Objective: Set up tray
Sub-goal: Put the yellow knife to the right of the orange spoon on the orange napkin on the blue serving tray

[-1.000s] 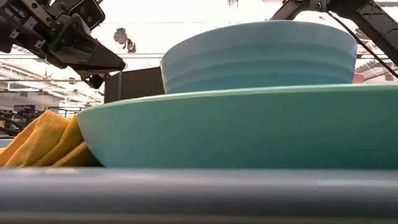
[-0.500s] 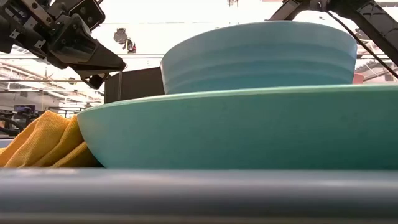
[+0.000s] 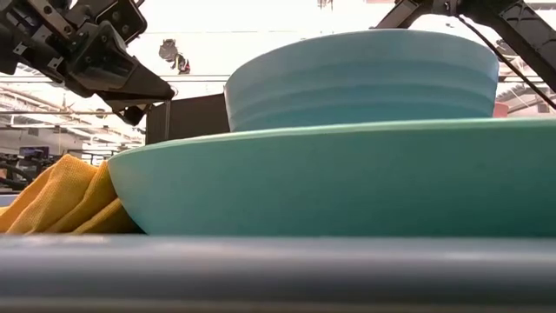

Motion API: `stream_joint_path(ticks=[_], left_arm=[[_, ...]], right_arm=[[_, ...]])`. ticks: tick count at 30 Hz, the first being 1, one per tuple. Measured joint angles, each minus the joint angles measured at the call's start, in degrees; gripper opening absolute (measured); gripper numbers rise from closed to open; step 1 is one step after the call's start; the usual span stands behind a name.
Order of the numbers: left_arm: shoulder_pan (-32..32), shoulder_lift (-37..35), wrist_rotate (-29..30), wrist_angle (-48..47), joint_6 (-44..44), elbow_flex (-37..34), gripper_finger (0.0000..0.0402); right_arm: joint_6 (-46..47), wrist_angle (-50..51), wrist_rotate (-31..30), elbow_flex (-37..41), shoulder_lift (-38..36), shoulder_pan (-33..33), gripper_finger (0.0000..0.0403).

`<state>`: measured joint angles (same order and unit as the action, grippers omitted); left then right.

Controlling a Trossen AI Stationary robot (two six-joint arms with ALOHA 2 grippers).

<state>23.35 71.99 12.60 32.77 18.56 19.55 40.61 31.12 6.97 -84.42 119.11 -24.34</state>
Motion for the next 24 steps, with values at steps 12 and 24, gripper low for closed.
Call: stream_joint_path(ticks=[12,24], left_arm=[[0.04,0.02,0.09,-1.01,0.22,0.00,0.0044],[1.98,0.00,3.98,5.74,-5.84,0.02,0.0044]], right_arm=[[2.20,0.20,-1.08,0.22,-3.81,0.16,0.0046],[4.32,3.05,-0.97,0.15,-7.97,2.67,0.0046]])
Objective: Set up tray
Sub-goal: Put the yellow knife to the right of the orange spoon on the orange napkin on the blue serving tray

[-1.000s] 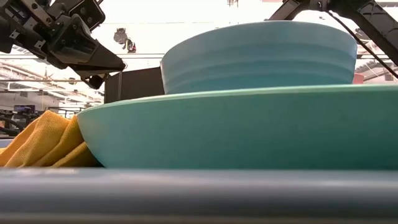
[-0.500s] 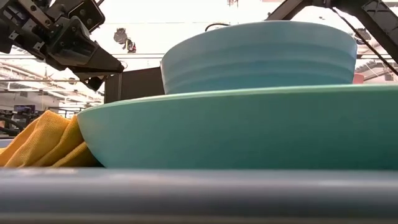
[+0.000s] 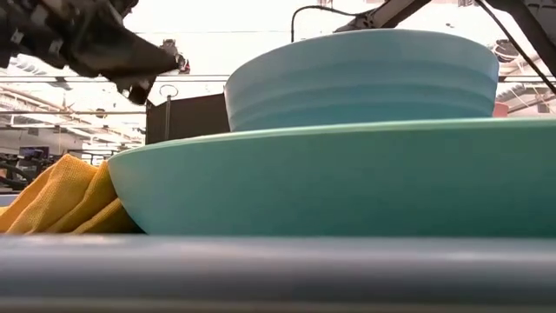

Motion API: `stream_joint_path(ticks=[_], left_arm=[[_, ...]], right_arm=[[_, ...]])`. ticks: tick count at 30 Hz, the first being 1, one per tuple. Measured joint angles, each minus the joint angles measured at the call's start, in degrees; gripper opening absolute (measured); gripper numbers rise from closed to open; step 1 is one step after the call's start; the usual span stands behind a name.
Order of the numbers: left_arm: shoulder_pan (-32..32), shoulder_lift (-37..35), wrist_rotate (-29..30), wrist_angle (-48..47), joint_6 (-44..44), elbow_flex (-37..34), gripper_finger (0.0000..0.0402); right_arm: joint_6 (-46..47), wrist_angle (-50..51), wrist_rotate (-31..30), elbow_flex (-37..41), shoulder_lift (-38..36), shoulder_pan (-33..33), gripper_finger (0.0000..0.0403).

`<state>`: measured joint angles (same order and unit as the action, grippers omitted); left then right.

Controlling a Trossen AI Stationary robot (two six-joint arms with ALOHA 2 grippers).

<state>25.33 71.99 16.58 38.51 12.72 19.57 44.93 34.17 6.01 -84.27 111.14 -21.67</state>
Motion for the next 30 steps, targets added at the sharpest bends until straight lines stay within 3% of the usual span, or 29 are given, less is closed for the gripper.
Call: stream_joint_path(ticks=[3,6,10,14,22,30], left_arm=[[-0.05,-1.73,-1.43,2.40,-3.83,0.00,0.0044],[-1.69,-6.35,-4.54,-1.08,-8.85,0.00,0.0044],[-6.44,-17.12,-11.86,-5.97,-9.44,0.02,0.0044],[-11.27,-30.29,-19.75,-15.89,-15.45,0.02,0.0044],[-15.30,-53.01,-10.86,-37.20,-15.43,0.00,0.0044],[-15.42,-69.70,-9.29,-47.53,-18.31,0.06,0.0044]], right_arm=[[0.19,0.50,-0.22,0.00,-1.02,1.03,0.0046],[0.41,0.92,-0.57,-0.01,-2.19,2.37,0.0046],[0.92,1.49,-1.78,-0.09,-3.26,4.19,0.0046],[1.48,1.02,-3.33,-0.09,-4.46,6.00,0.0046],[3.86,0.29,-3.26,-0.11,-5.38,8.38,0.0046],[7.66,-0.42,-3.09,-0.11,-5.47,10.99,0.0046]])
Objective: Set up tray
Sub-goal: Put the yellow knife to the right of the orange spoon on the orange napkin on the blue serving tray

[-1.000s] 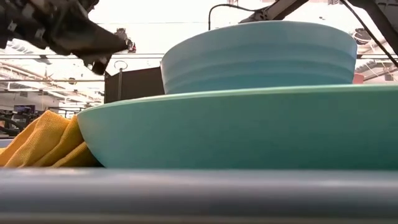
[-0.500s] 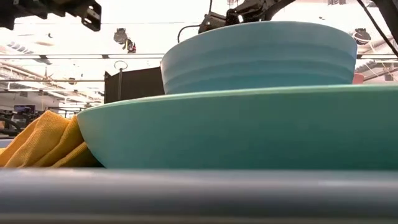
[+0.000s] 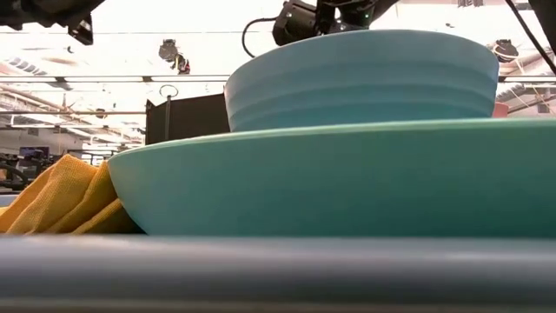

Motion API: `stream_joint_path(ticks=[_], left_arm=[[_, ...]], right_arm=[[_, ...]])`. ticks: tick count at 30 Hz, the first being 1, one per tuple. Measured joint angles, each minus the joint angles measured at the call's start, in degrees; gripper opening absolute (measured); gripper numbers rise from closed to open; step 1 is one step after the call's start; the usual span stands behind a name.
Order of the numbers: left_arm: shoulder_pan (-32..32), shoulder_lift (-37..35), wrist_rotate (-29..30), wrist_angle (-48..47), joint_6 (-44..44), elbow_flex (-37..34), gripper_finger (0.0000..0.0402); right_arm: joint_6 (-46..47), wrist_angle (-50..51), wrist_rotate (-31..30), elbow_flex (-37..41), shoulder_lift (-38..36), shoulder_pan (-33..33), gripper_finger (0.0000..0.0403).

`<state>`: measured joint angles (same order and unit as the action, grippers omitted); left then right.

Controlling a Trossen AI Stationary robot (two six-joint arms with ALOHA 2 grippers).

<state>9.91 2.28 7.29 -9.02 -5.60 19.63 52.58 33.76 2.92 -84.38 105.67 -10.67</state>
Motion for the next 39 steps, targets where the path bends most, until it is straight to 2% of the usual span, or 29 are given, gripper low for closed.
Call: stream_joint_path(ticks=[2,9,23,39], left_arm=[[0.00,-2.13,1.79,-2.68,-1.06,-0.05,0.0044],[-0.04,-0.11,5.65,-5.44,-1.40,0.36,0.0044],[-0.04,0.87,5.79,-5.40,0.02,0.42,0.0044],[-0.04,0.87,5.79,-5.33,-0.10,0.42,0.0044]], right_arm=[[0.96,-0.28,-0.01,0.00,0.00,0.51,0.0046],[4.88,-3.16,-0.18,0.00,0.00,2.65,0.0046],[16.72,-9.95,-5.19,0.00,0.00,9.07,0.0046],[33.40,-16.02,-14.40,0.00,0.00,18.74,0.0046]])
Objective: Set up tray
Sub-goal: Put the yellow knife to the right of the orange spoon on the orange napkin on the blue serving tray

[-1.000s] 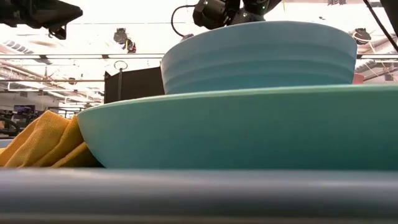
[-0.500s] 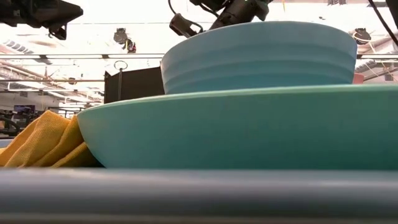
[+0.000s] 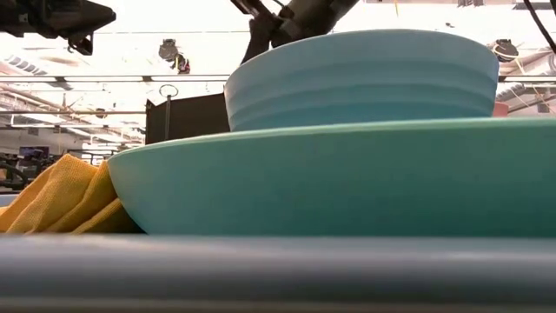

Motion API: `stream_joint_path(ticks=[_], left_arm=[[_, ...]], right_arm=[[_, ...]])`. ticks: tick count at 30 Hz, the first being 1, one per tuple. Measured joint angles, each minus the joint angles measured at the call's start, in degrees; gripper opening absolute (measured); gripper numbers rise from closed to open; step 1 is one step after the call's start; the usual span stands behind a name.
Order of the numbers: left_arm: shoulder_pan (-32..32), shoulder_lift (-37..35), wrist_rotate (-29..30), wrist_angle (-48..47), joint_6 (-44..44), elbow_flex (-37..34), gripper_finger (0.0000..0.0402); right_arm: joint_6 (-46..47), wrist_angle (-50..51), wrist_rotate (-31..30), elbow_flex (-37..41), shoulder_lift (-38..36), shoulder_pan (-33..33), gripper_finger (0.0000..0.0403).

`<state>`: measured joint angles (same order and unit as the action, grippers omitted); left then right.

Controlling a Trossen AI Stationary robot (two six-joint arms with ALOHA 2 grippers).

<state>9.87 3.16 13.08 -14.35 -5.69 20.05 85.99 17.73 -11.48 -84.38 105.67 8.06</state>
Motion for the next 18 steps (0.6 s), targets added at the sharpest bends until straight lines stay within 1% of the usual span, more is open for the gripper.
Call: stream_joint_path(ticks=[7,9,12,18], left_arm=[[0.00,0.00,-0.04,0.00,0.00,0.00,0.0044],[0.00,0.00,-0.06,0.01,0.02,0.00,0.0044],[0.00,0.00,-0.07,0.09,0.00,0.02,0.0044],[0.00,0.26,-0.15,1.03,0.13,0.09,0.0044]], right_arm=[[4.70,-1.87,-5.22,0.00,0.49,2.92,0.0046],[4.63,-4.83,-5.06,-0.13,1.41,3.37,0.0046],[4.82,-8.97,-6.70,-0.10,3.76,3.90,0.0046],[5.53,-13.59,-6.54,-1.37,8.64,3.97,0.0046]])
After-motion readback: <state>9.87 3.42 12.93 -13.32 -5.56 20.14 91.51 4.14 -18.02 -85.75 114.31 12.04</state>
